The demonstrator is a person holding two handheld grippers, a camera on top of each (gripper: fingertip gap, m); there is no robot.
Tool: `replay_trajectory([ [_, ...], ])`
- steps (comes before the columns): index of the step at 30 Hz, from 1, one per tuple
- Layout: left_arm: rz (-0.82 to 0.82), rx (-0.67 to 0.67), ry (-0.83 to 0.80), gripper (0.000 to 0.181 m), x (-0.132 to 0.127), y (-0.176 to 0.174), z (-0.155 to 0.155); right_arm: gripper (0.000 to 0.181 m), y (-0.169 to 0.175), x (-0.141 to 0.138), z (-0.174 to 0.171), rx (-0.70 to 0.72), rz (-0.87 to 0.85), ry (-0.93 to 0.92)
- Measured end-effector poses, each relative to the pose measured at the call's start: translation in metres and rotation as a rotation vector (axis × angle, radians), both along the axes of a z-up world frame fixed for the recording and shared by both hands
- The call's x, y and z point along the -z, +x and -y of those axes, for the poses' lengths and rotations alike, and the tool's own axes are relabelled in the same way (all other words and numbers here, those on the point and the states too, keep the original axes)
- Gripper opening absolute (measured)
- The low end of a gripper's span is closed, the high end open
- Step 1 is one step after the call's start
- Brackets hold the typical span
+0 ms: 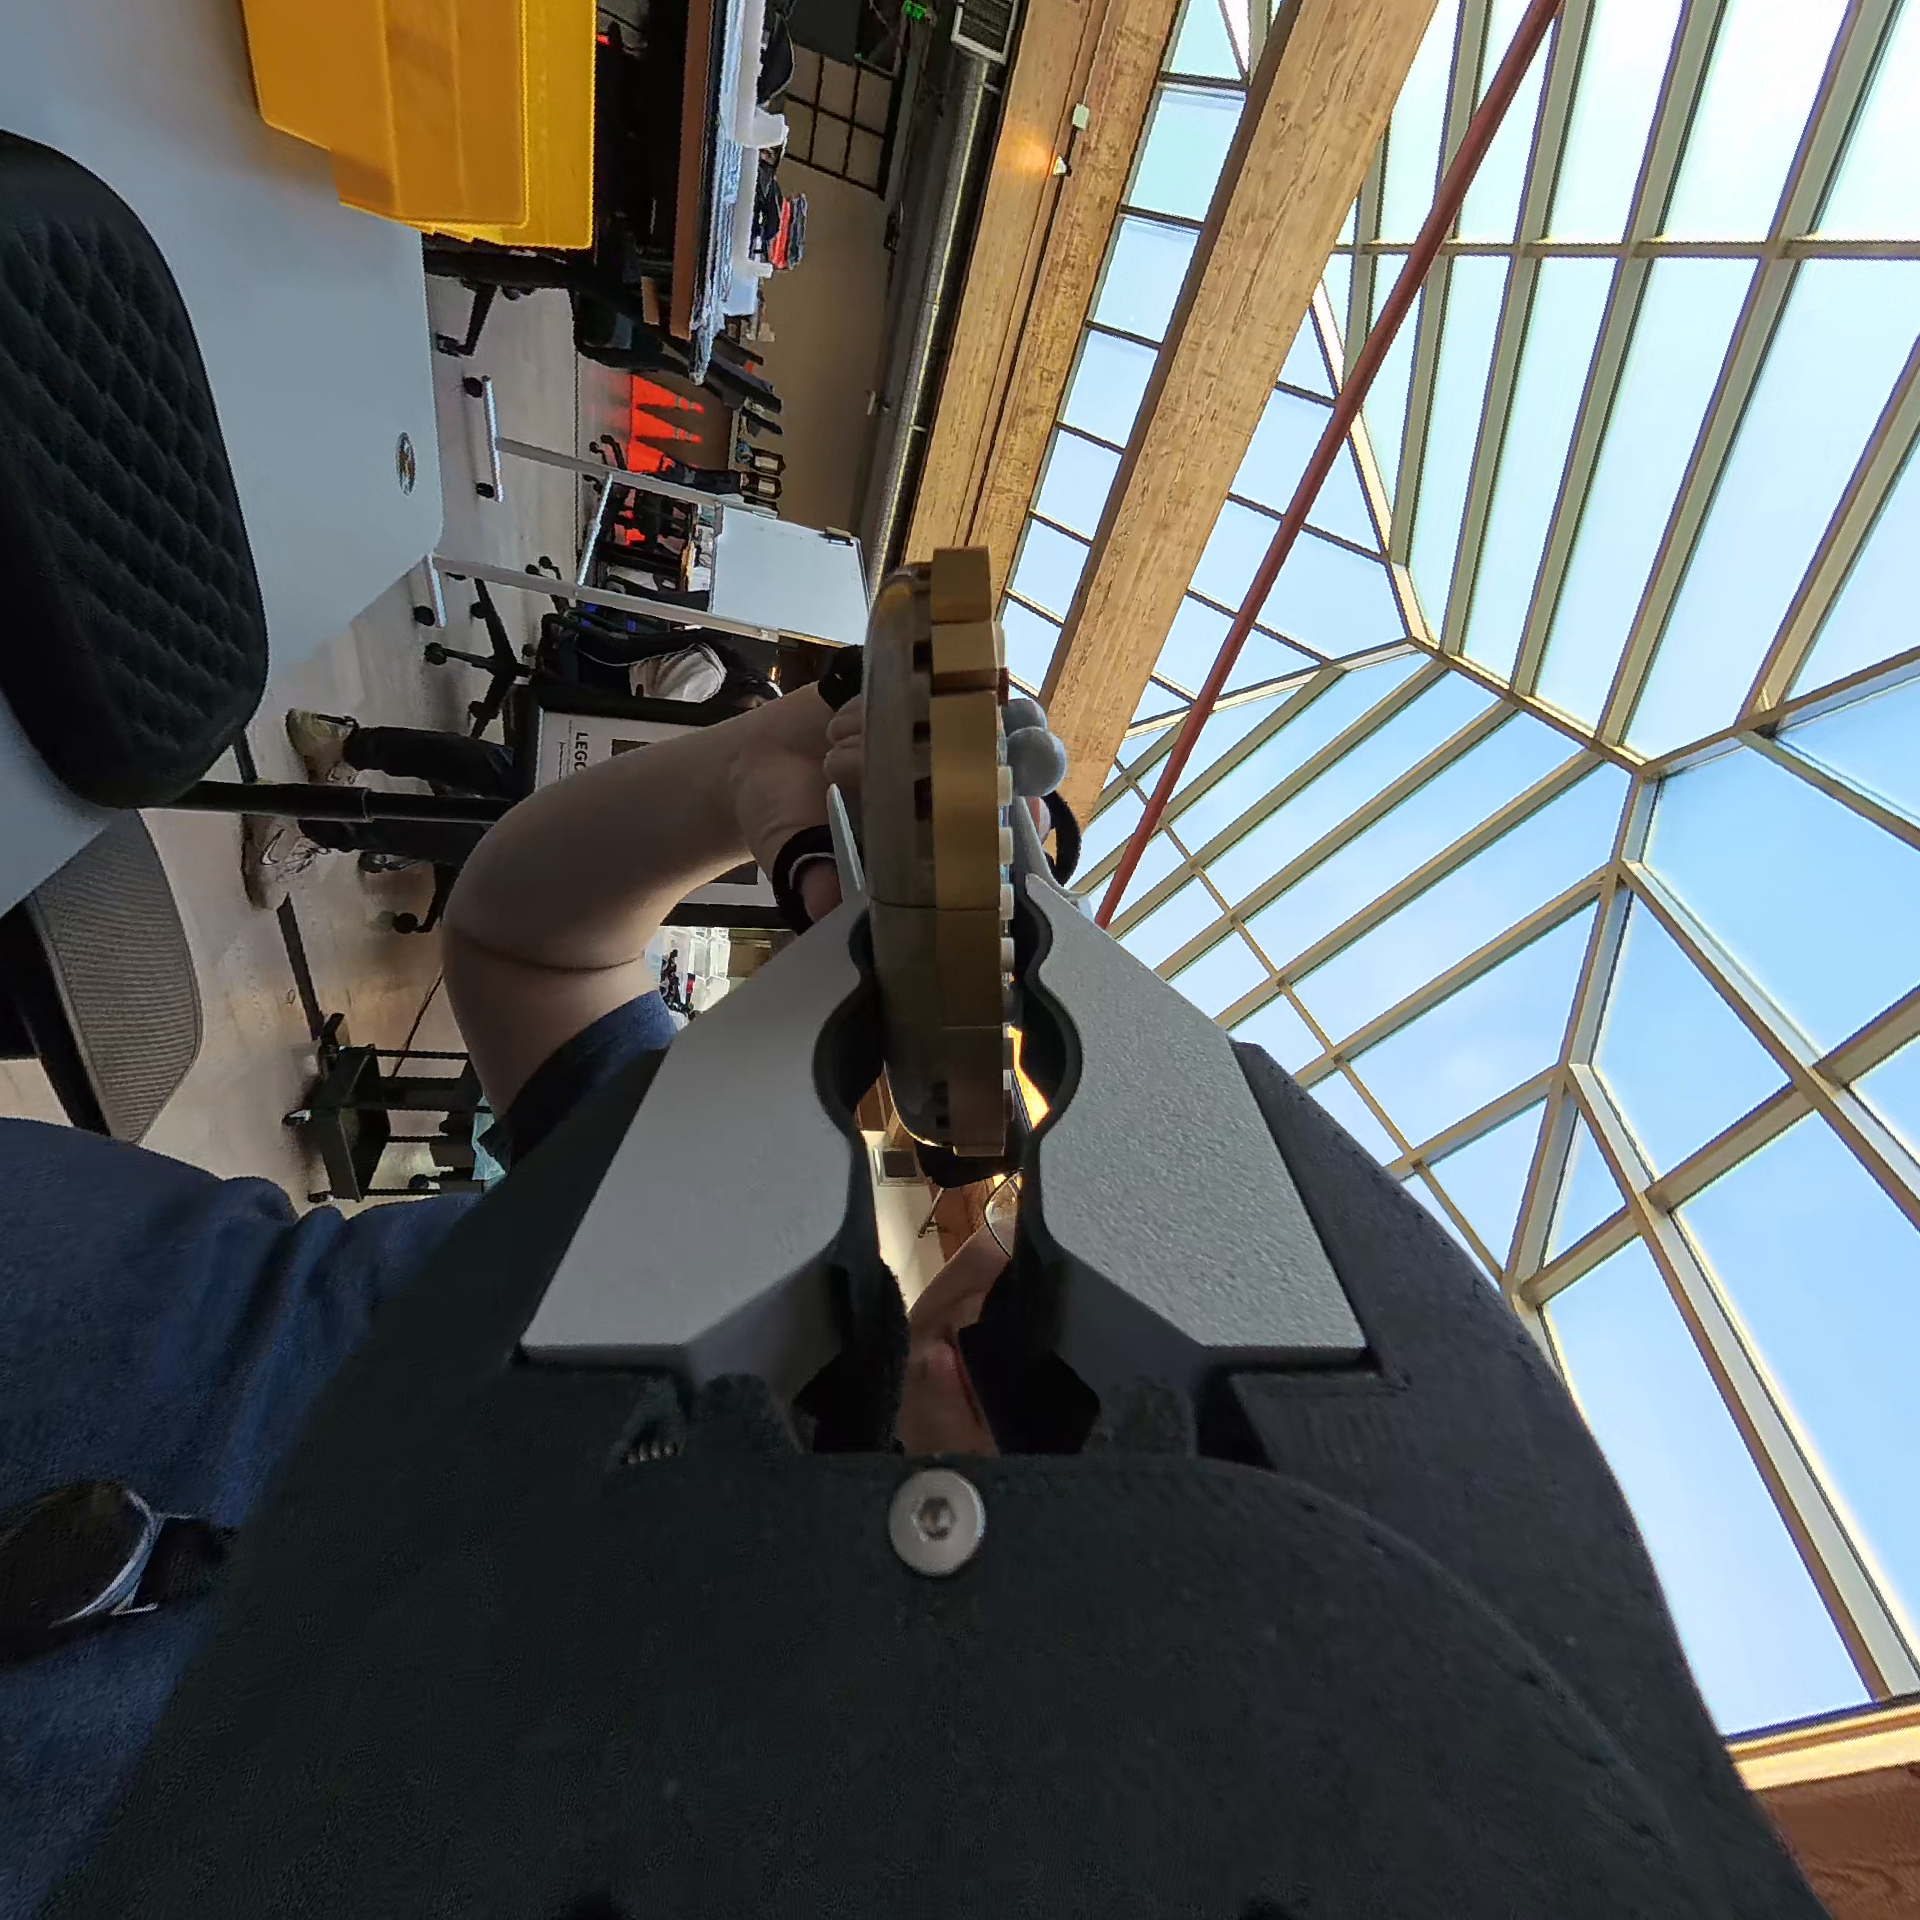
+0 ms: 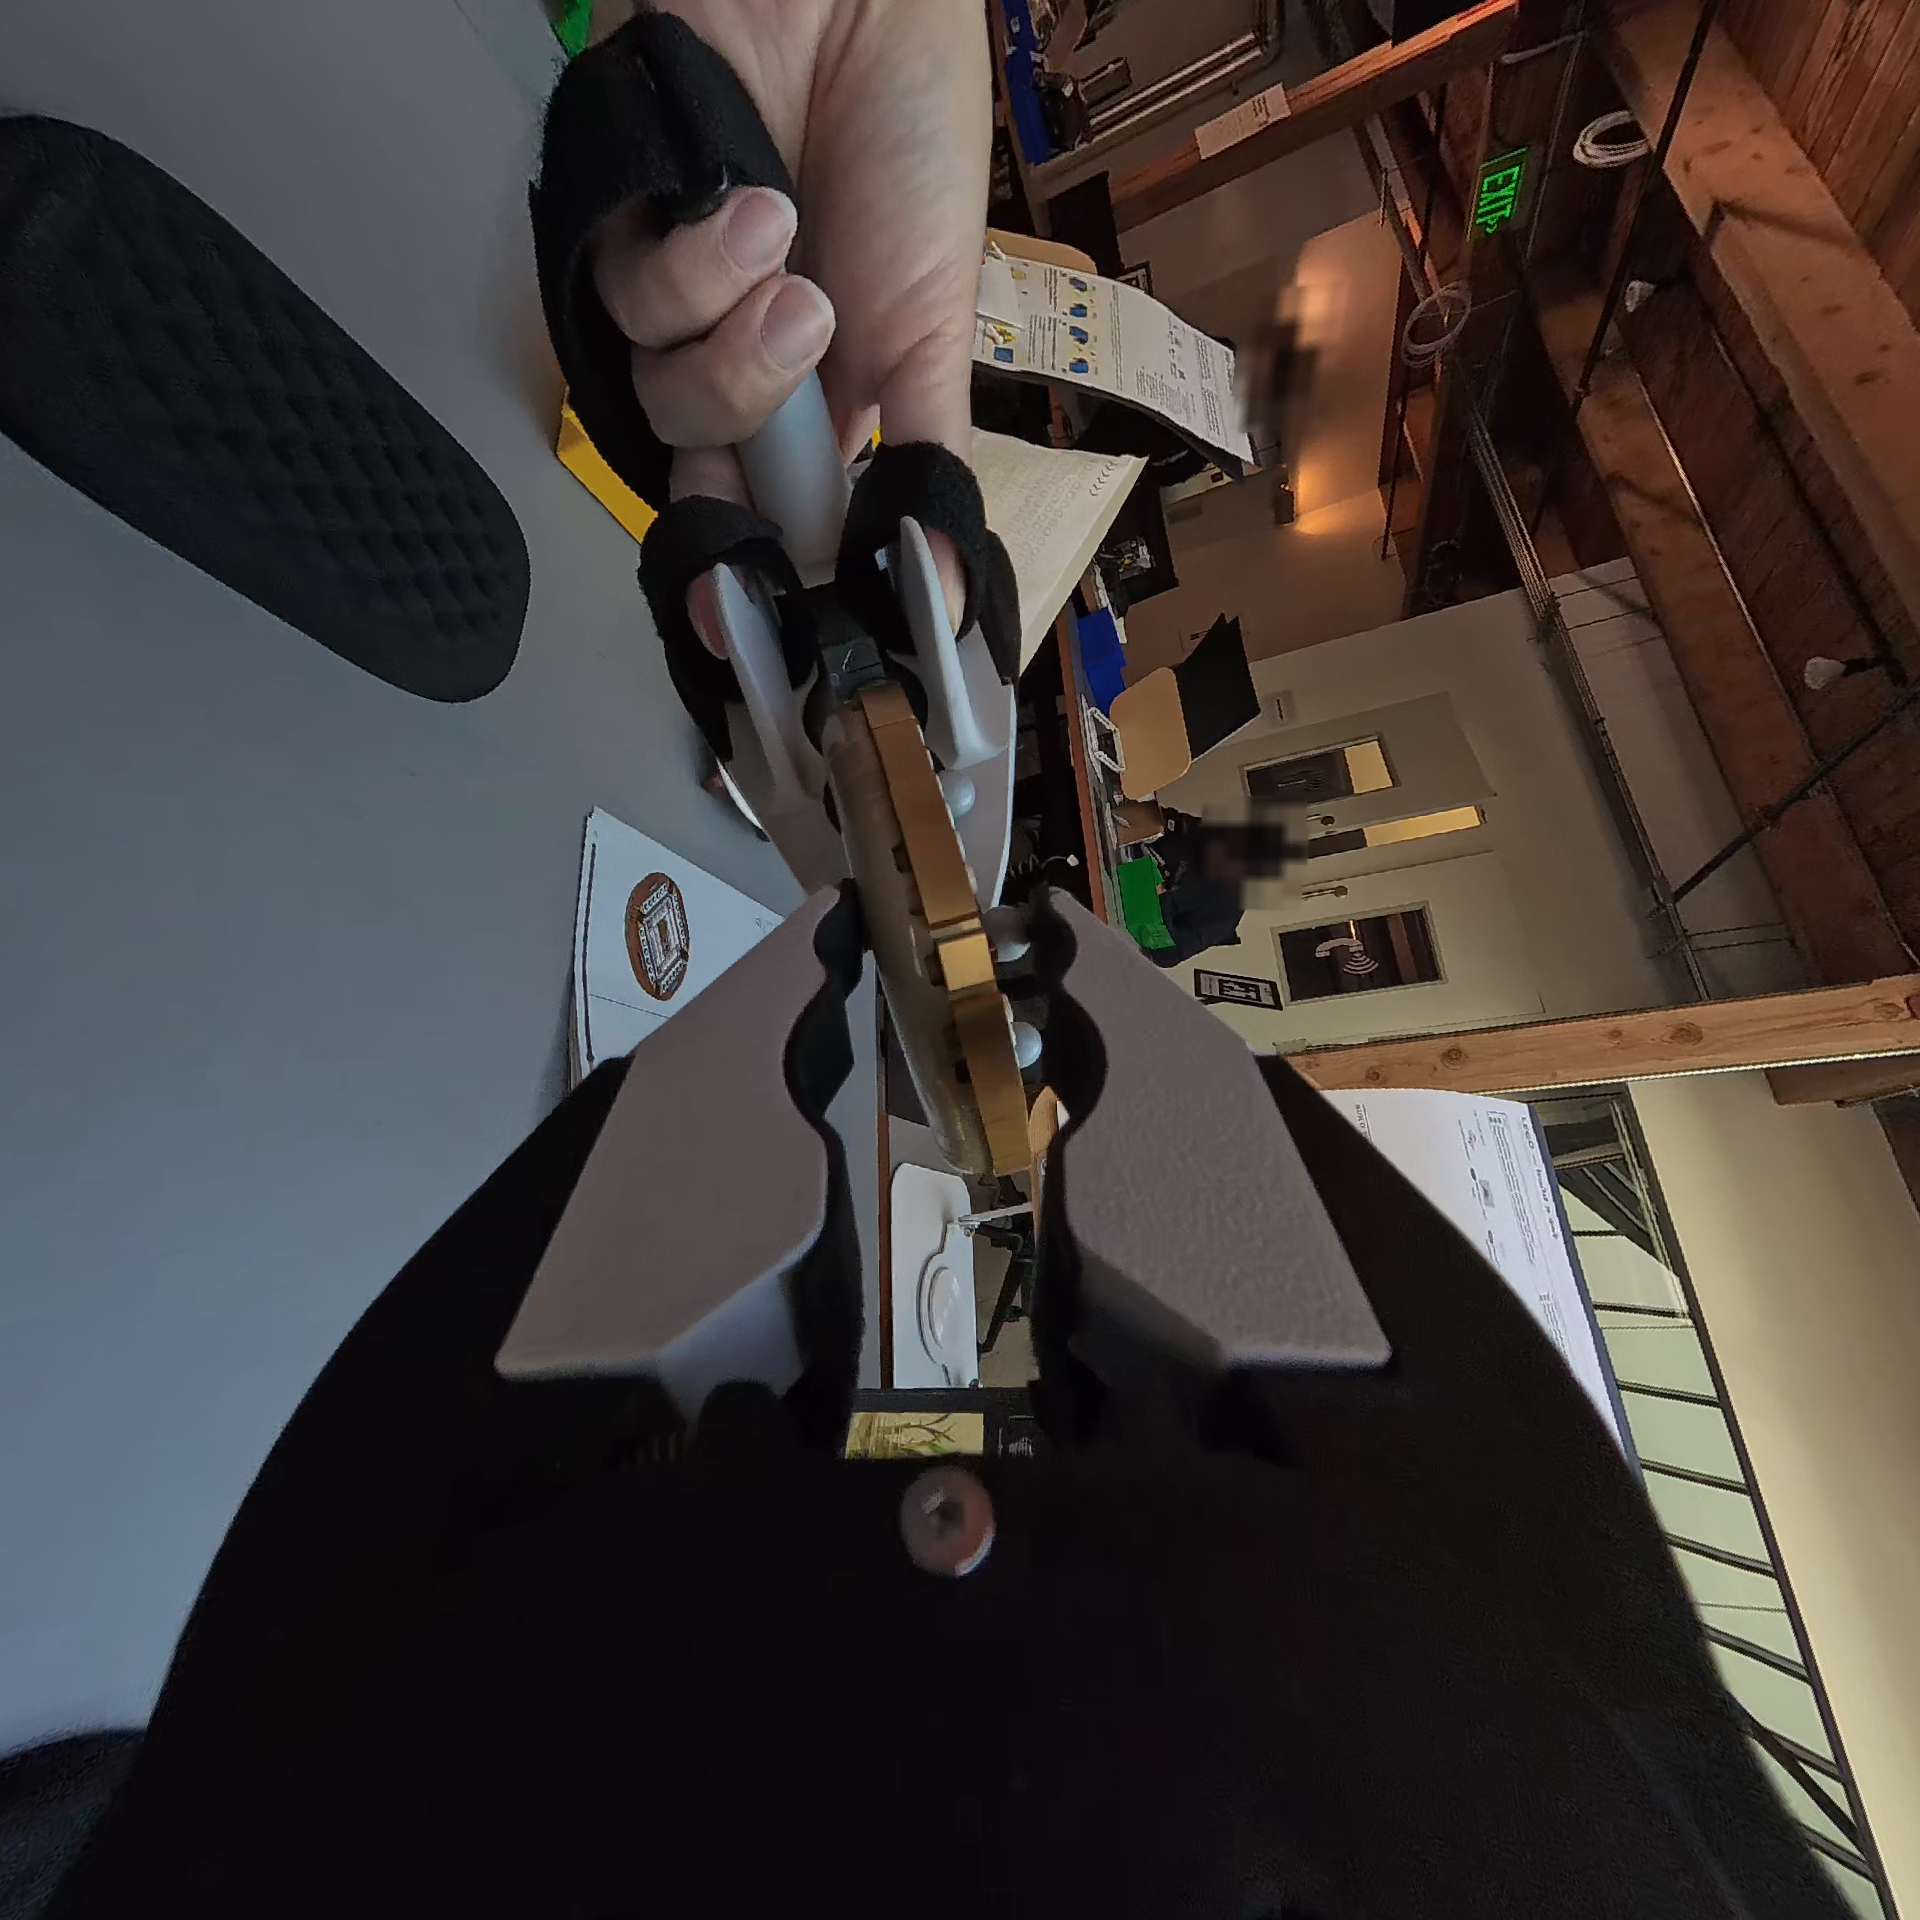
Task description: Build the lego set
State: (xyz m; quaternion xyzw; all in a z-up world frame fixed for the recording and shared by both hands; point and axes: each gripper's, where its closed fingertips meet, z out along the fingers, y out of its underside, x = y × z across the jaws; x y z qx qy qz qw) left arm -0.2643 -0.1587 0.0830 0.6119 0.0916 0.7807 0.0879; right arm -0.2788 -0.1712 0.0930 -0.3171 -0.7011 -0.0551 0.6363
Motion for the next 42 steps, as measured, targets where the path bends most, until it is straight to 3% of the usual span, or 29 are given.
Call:
replay_trajectory([
  [22, 0.005, 0.023, 0.02, 0.019, 0.0, 0.011, 0.002, 0.029, 0.011, 0.0, 0.001, -0.004, -0.01, 0.022],
  [26, -0.076, -0.028, 0.214, 0.02, 0.005, 0.0, -0.008, 0.054, 0.018, -0.002, -0.01, 0.043, -0.112, -0.061],
  [29, -0.137, -0.127, 0.461, 0.02, 0.005, -0.015, -0.022, 0.054, 0.027, -0.002, -0.007, -0.028, -0.318, -0.364],
  [31, -0.231, -0.208, 0.65, 0.02, 0.01, -0.024, -0.03, 0.073, 0.028, 0.003, -0.013, -0.074, -0.487, -0.795],
  [32, -0.279, -0.248, 0.74, 0.02, 0.014, -0.027, -0.034, 0.073, 0.029, 0.004, -0.023, -0.074, -0.597, -1.027],
  [33, -0.317, -0.286, 0.823, 0.02, 0.016, -0.028, -0.036, 0.068, 0.03, 0.008, -0.035, -0.063, -0.712, -1.256],
  [35, -0.337, -0.338, 0.926, 0.02, 0.019, -0.025, -0.034, 0.048, 0.019, 0.021, -0.035, -0.174, -0.753, -1.656],
  [36, -0.324, -0.37, 0.946, 0.02, 0.019, -0.026, -0.033, 0.056, 0.015, 0.029, -0.041, -0.171, -0.769, -1.76],
  [39, -0.283, -0.406, 0.93, 0.02, 0.022, -0.027, -0.031, 0.039, 0.005, 0.036, -0.035, -0.262, -0.739, -1.865],
  [42, -0.281, -0.435, 0.934, 0.02, 0.026, -0.031, -0.031, 0.047, -0.003, 0.048, -0.038, -0.184, -0.697, -1.861],
])
